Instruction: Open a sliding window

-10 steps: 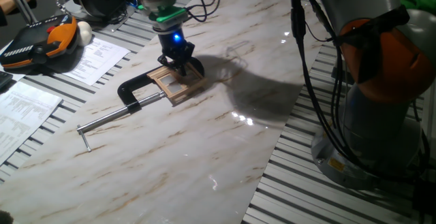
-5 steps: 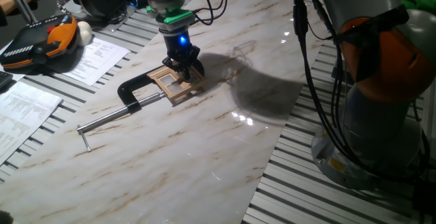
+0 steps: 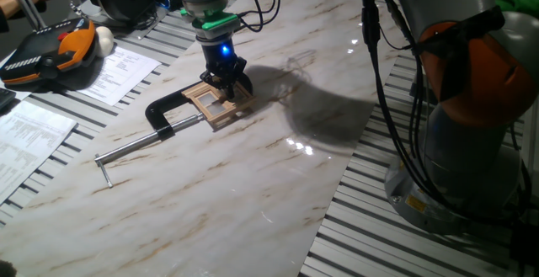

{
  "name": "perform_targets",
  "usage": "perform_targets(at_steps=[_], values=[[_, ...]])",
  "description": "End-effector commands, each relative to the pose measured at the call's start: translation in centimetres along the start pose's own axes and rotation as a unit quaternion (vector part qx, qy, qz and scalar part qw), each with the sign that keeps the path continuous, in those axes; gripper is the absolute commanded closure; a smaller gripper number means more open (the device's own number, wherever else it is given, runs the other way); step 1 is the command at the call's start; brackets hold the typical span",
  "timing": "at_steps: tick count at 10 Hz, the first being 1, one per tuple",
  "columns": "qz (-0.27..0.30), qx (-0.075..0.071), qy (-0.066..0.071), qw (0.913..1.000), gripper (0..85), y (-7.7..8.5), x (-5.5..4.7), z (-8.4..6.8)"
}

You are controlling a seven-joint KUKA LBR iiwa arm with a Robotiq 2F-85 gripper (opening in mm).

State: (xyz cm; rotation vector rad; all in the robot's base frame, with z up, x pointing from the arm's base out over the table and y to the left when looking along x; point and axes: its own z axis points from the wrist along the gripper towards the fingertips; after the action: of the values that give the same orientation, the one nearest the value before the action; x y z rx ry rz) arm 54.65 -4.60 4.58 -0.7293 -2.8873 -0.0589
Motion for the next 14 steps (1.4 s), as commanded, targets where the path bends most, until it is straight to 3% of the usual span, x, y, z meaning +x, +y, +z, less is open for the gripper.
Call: perform_targets(at_steps=[1,14], values=[[0.0,0.001,0.0,1.0,85.0,0.02,-0.06,-0.05],[-0.001,0.006,-0.005,1.0,85.0,0.1,-0.42,-0.14]])
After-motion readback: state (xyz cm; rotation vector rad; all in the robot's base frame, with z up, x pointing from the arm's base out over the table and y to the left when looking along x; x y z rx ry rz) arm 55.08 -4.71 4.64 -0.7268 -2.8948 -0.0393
